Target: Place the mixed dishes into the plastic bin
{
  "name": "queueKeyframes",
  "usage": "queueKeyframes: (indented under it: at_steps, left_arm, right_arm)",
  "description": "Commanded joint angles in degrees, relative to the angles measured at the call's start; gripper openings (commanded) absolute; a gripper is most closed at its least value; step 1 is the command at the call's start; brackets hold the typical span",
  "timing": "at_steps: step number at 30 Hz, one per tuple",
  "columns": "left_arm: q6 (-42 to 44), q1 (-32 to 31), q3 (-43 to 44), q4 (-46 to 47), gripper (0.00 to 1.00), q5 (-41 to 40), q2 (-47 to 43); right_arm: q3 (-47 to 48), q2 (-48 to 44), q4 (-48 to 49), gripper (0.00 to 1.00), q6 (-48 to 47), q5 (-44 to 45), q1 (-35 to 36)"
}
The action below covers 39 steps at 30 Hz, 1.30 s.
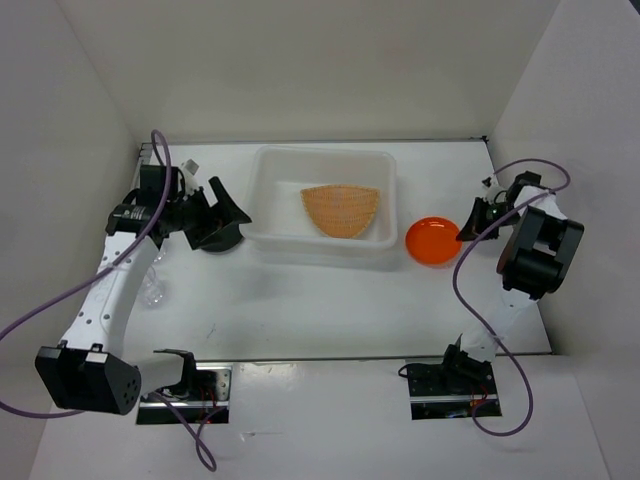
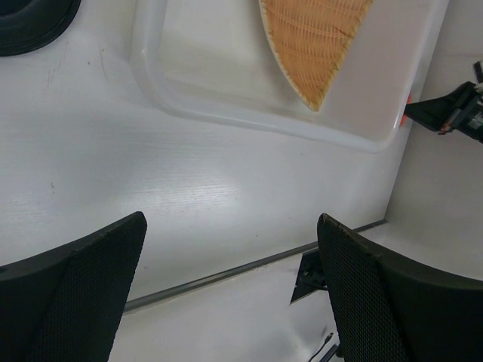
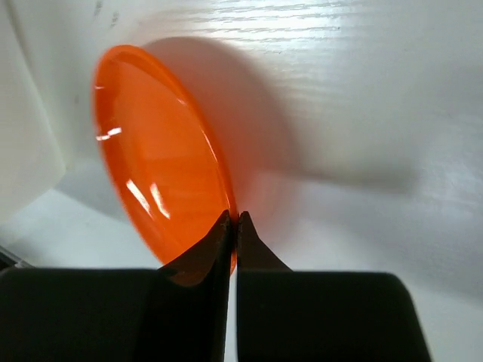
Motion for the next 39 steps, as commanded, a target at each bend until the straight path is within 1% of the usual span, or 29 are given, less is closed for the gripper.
queueKeyframes:
  at_steps: [1,2,4,6,8,9,12,14,15,16,17,19,20,22,24,25,27,28,29,31,33,36,39]
  left_arm:
    - [-1.1,1.0,-1.7,1.0,1.0,0.8,-2.7]
    - [-1.7,1.0,-2.5,1.6,1.0,2.6,-2.7]
    - [-1.7,1.0,-2.5,2.2,1.0,3.2,-3.4]
    - [-1.7,1.7,-1.8,2.2,1.0,3.7,-3.4]
    - [0.5,2.4,-0.9,1.6,1.0,3.7,-2.7]
    - [1.0,3.0,-0.3,1.6,1.0,3.7,-2.1]
    - [1.8,3.0,-0.3,1.6,1.0,3.7,-0.6]
    - [1.3,3.0,-0.3,2.3,1.0,3.7,1.4]
    - [0.8,3.0,-0.3,2.8,1.0,2.9,1.9]
    - [0.3,3.0,0.5,2.8,1.0,2.2,2.5]
    - [-0.3,3.0,1.1,2.8,1.0,1.5,3.1]
    - [-0.4,3.0,2.9,1.9,1.0,0.8,3.9]
    - [0.2,3.0,4.8,1.4,1.0,0.8,4.6]
    - [0.2,3.0,6.3,-0.2,1.0,-0.8,4.6]
    - [0.7,3.0,7.3,-1.1,1.0,-1.4,3.4]
    - [1.2,3.0,7.4,-1.1,1.0,-1.5,2.1]
    - [1.2,3.0,6.7,-1.1,1.0,-1.5,-0.7]
    - [0.5,3.0,6.6,-1.8,1.0,-2.3,-1.8]
    - [0.0,3.0,6.0,-1.9,1.0,-3.1,-3.0]
    - [-0.5,3.0,5.5,-3.0,1.0,-5.7,-6.2]
    - [-1.2,3.0,5.0,-3.5,1.0,-5.2,-9.2]
    - [-2.8,3.0,3.7,-2.8,1.0,-4.0,-13.8]
    - [-3.7,3.0,3.1,-6.2,1.0,-5.7,-17.8]
  right_arm:
    - [7.5,-9.2,-8.2,0.0,-2.9,1.1,-0.9]
    - [9.4,-9.9,-10.2,0.0,-3.7,0.0,-0.9]
    - [14.7,-12.0,-15.5,0.0,-4.4,-3.3,-1.6]
    - [19.0,-13.6,-17.2,0.0,-3.1,-6.6,-2.4]
    - [21.8,-15.0,-19.3,0.0,-2.0,-8.4,-3.1]
    - [24.6,-15.0,-19.9,0.0,-1.3,-9.4,-3.1]
    - [29.1,-16.5,-20.5,0.0,-1.3,-13.7,-3.1]
    - [32.1,-17.0,-21.6,0.0,-3.9,-13.7,1.1]
    - [33.2,-16.4,-21.6,0.0,-5.6,-12.5,3.3]
    - [34.2,-16.4,-21.6,0.0,-6.1,-9.3,7.8]
    - [36.3,-15.8,-20.8,0.0,-6.1,-8.1,9.8]
    - [38.8,-14.0,-19.4,0.0,-5.6,-5.8,13.3]
    - [41.3,-11.9,-19.4,0.0,-5.6,-5.0,16.6]
    - [43.6,-9.9,-19.4,0.0,-6.1,-2.6,20.0]
    - [45.5,-6.3,-19.4,0.0,-6.1,-2.6,23.5]
    - [47.9,-4.9,-18.8,0.0,-6.1,-2.6,25.6]
    - [50.5,-0.1,-18.8,0.0,-6.1,-1.9,27.6]
    - [53.3,1.7,-18.8,0.0,-6.1,-1.9,29.1]
    - [54.5,5.4,-18.8,0.0,-6.1,-1.9,29.8]
    - [58.3,8.8,-19.8,0.0,-6.7,-1.9,31.0]
    - [59.8,12.4,-20.3,0.0,-7.3,-0.3,32.3]
    - [61.5,16.0,-20.3,0.0,-7.3,-0.3,32.8]
    - [64.3,19.7,-20.9,0.0,-7.9,3.1,35.3]
